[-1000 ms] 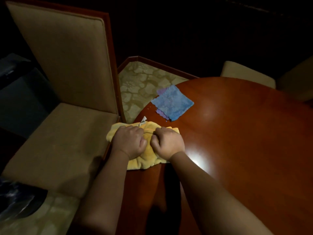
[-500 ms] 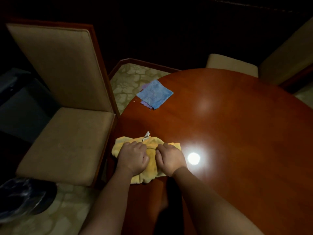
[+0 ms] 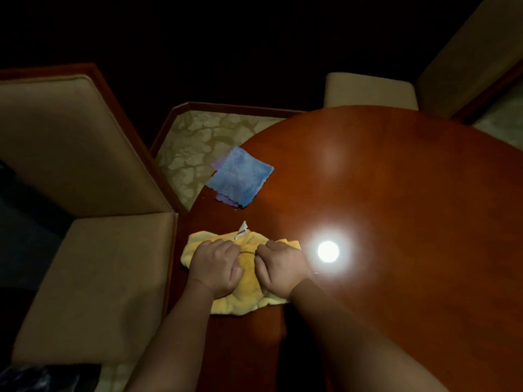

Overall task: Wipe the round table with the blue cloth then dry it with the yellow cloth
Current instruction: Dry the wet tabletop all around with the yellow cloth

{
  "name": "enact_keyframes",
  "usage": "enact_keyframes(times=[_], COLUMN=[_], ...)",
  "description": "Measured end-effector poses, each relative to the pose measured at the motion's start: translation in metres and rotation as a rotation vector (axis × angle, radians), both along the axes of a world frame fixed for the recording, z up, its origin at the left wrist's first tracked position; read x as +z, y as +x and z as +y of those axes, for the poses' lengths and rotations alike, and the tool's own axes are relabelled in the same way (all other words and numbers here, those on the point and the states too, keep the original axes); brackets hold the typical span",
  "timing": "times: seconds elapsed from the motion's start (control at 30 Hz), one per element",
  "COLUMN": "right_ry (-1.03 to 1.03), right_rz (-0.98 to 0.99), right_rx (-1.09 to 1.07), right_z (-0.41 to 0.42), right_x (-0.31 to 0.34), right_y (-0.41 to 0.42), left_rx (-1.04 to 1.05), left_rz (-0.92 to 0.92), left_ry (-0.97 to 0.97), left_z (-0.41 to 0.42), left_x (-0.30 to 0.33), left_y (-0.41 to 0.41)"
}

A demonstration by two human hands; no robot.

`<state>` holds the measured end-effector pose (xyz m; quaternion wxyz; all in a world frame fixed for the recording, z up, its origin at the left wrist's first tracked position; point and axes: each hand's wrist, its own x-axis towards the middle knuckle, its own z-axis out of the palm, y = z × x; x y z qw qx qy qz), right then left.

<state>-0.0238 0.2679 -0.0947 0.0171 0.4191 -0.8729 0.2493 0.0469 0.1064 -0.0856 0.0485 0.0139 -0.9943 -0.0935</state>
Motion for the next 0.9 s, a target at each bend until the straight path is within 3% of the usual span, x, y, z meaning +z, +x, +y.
enact_keyframes(times=[0.2,0.57,0.9], right_ry=[0.069,0.176,0.093], right_rz=[-0.022,-0.076,-0.090], right_rx=[-0.167,-0.564,-0.760], right_z=[-0.023,-0.037,-0.036], right_x=[-0.002,0.011,0.010], right_y=[-0.020,0.022,0.085], left_rx=[-0.137,-0.248,-0.427], left_rz=[0.109,0.065,0.133], left_ry=[0.040,0.024,0.007], left_z=[-0.023,-0.029,-0.027], left_x=[0.000,-0.004,-0.002], left_y=[-0.039,-0.038,-0.006])
